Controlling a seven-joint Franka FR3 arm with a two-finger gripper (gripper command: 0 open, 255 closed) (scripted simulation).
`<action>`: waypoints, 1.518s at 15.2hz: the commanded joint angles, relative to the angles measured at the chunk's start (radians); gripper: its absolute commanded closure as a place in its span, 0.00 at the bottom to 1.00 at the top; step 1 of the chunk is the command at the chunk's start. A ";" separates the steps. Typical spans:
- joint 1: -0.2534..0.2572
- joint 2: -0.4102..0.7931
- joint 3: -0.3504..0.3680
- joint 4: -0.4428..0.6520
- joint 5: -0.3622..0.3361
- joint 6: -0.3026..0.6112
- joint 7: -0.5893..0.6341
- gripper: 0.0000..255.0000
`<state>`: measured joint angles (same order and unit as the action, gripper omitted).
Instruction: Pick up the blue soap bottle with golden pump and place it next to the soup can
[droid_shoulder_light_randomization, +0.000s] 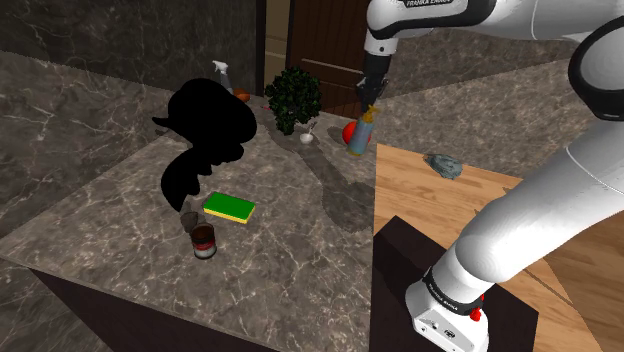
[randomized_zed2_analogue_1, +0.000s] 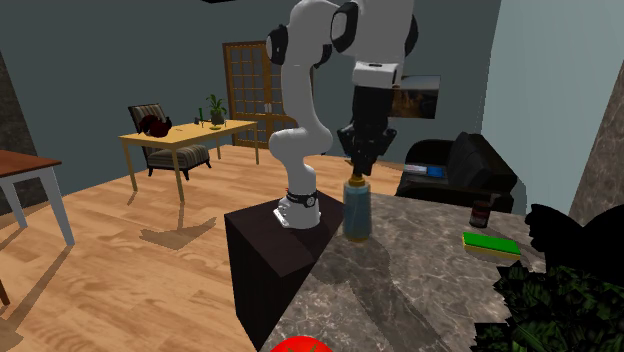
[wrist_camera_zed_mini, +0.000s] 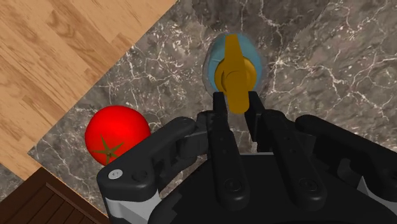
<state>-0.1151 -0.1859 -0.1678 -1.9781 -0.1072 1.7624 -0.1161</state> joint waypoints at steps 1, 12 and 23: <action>0.001 0.002 0.002 0.028 0.001 -0.027 0.000 1.00; 0.003 0.018 0.004 0.194 0.006 -0.176 -0.012 1.00; 0.035 0.010 0.048 0.274 0.014 -0.271 0.054 1.00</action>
<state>-0.0917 -0.1633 -0.1356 -1.6889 -0.0946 1.4919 -0.0904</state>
